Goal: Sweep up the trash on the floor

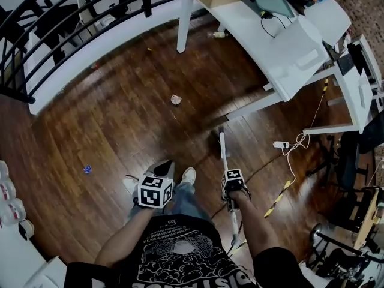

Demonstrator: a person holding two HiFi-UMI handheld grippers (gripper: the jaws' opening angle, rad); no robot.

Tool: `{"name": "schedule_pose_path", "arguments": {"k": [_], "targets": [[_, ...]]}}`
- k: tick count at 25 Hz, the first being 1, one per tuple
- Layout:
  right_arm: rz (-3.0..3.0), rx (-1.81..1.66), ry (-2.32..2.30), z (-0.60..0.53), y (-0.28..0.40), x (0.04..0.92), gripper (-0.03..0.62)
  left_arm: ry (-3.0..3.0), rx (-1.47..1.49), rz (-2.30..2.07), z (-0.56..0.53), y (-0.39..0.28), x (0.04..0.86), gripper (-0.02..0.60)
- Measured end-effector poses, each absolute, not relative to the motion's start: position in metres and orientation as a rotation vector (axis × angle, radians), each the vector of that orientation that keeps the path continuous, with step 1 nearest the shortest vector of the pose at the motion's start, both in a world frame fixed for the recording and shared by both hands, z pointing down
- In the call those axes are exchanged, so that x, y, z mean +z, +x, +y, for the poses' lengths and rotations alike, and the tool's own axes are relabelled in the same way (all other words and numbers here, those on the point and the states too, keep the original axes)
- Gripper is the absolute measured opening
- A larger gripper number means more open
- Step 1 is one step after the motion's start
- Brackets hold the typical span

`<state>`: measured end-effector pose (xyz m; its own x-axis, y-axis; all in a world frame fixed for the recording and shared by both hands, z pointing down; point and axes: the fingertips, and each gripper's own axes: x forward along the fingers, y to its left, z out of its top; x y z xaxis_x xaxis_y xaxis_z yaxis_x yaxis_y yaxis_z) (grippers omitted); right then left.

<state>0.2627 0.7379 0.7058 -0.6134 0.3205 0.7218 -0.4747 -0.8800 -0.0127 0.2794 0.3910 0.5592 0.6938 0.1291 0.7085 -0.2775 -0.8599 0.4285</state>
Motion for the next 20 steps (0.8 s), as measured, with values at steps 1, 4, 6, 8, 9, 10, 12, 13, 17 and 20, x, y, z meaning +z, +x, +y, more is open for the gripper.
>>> {"name": "schedule_pose_path", "arguments": {"k": [1, 4, 6, 8, 9, 10, 12, 13, 17, 20], "targets": [[-0.285, 2.461, 1.045, 0.727, 0.258, 0.705, 0.012, 2.382, 1.048, -0.122, 0.382, 0.271, 0.560, 0.005], [-0.307, 2.432, 1.030, 0.692, 0.243, 0.703, 0.012, 2.366, 1.033, -0.150, 0.352, 0.251, 0.565, 0.005], [-0.325, 2.432, 1.025, 0.667, 0.233, 0.700, 0.012, 2.355, 1.018, -0.171, 0.333, 0.242, 0.566, 0.005], [-0.346, 2.445, 1.025, 0.642, 0.222, 0.698, 0.011, 2.346, 0.997, -0.185, 0.316, 0.235, 0.568, 0.005], [-0.358, 2.450, 1.024, 0.630, 0.217, 0.697, 0.012, 2.343, 0.986, -0.190, 0.308, 0.232, 0.568, 0.005], [-0.371, 2.452, 1.021, 0.618, 0.211, 0.695, 0.012, 2.341, 0.975, -0.194, 0.301, 0.229, 0.568, 0.005], [-0.399, 2.440, 1.010, 0.597, 0.201, 0.693, 0.012, 2.337, 0.958, -0.204, 0.287, 0.220, 0.567, 0.005], [-0.414, 2.428, 1.001, 0.587, 0.196, 0.693, 0.012, 2.333, 0.951, -0.211, 0.279, 0.215, 0.568, 0.005], [-0.470, 2.378, 0.970, 0.545, 0.177, 0.690, 0.012, 2.301, 0.930, -0.255, 0.247, 0.191, 0.572, 0.005], [-0.511, 2.369, 0.956, 0.512, 0.157, 0.691, 0.012, 2.277, 0.915, -0.288, 0.225, 0.170, 0.575, 0.005]]}}
